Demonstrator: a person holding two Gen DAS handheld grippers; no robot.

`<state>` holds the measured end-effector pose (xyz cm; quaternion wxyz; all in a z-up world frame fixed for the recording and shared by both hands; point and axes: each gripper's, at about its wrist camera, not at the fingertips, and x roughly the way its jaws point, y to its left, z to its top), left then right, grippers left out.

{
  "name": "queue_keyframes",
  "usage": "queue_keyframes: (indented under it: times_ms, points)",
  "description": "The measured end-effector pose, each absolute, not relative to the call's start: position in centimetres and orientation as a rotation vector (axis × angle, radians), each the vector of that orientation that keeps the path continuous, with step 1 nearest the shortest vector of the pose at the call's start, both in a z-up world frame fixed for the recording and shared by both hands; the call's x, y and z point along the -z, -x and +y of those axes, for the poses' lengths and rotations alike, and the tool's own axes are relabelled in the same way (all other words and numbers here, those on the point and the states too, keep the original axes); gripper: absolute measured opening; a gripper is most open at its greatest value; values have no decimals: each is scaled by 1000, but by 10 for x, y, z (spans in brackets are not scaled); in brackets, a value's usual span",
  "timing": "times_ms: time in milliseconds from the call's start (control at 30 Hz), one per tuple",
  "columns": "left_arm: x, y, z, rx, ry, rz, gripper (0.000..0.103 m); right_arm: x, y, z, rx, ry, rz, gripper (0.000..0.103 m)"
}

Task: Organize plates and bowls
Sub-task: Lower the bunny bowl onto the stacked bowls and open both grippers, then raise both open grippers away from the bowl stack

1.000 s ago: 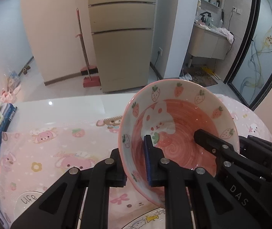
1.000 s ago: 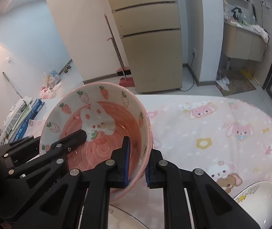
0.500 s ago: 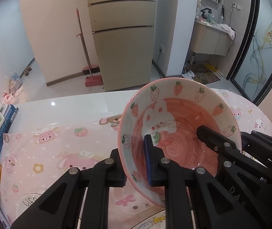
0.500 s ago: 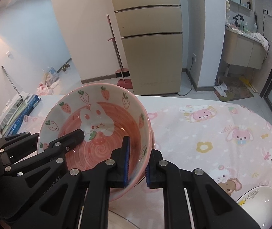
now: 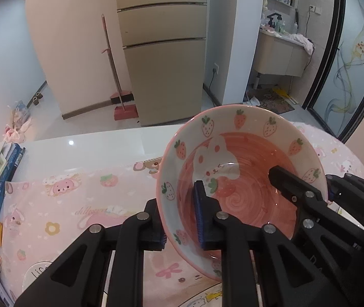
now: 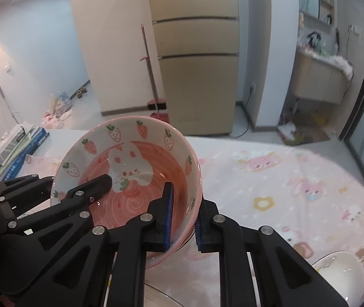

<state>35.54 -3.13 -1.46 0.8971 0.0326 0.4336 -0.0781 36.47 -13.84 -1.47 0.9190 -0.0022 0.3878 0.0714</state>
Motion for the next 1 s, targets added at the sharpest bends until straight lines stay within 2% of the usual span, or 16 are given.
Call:
queue_keyframes:
  times_ms: [400,567,833,867,933,967,1000]
  points:
    - [28,-357,-32,144,-114,835,17,25,-364,-135,-140,67,722,16]
    - [45,-362,-36,133,-106,838,23,30,-372,-142,-138,29,780,17]
    - [44,-361,-39,106,-111,845,23,28,-376,-150,-166,-11,810,17]
    - [43,-362,-40,100,-113,844,26,27,-376,-151,-174,-16,811,17]
    - [43,-363,-39,95,-116,848,41,27,-378,-156,-185,-49,816,17]
    - [43,-363,-38,90,-116,848,53,27,-379,-160,-193,-66,821,17]
    - [42,-363,-36,81,-115,843,59,28,-379,-162,-204,-83,826,17]
